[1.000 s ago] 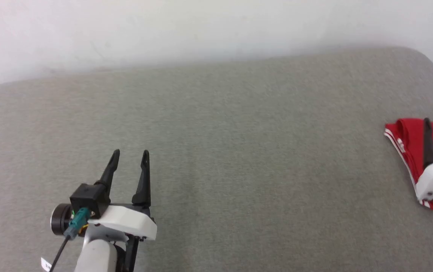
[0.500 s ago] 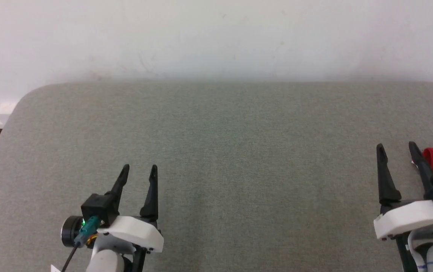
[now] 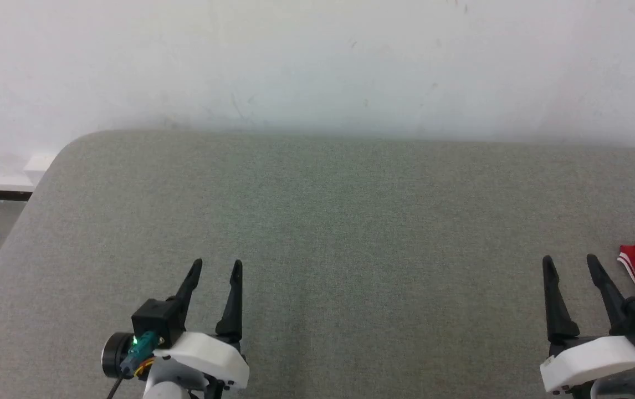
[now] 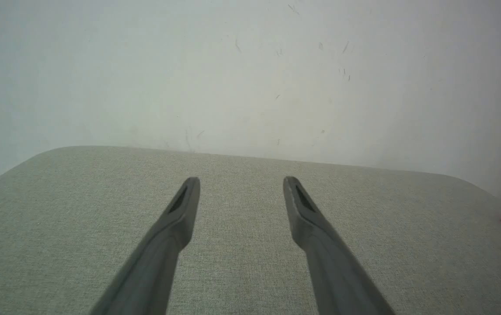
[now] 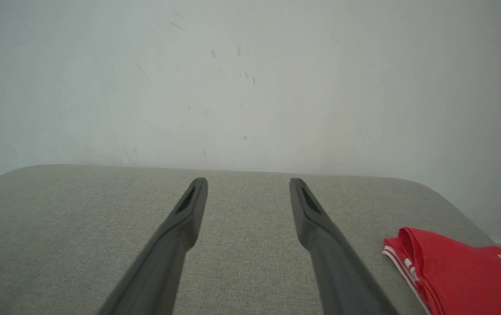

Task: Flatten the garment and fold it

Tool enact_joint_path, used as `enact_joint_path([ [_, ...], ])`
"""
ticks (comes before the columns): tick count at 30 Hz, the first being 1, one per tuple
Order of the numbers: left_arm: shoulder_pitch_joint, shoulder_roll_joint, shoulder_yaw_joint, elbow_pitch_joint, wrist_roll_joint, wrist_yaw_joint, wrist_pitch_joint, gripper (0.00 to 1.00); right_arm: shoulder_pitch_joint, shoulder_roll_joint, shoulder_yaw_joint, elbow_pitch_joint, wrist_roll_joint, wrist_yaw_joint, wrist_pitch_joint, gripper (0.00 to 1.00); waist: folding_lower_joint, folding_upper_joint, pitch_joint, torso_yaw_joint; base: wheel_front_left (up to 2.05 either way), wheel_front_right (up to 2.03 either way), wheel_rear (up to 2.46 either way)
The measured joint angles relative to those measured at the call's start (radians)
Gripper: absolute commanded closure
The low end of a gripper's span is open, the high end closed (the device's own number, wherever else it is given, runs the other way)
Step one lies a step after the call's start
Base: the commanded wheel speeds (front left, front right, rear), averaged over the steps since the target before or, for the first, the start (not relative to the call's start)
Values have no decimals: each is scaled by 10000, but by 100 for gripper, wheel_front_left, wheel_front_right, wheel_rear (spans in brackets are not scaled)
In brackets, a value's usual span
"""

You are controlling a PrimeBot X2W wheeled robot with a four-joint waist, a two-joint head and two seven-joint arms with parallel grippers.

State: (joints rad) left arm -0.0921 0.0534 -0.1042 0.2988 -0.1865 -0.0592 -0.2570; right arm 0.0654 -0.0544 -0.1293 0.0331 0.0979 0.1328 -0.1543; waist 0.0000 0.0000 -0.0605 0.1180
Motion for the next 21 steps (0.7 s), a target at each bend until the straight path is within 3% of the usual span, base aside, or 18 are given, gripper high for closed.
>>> enact_joint_path([
  [19,66,-12,-157,69,-174,173,0,0,161,4,151,159,186,0,2,0,0,0,100,-50,0,0,0],
  [20,66,-8,-155,69,-165,171,13,100,160,2,150,155,178,0,13,100,0,0,100,-51,0,0,0],
  [21,66,-8,-157,67,-163,171,15,100,160,-2,146,153,178,0,15,100,1,0,101,-52,0,0,0],
])
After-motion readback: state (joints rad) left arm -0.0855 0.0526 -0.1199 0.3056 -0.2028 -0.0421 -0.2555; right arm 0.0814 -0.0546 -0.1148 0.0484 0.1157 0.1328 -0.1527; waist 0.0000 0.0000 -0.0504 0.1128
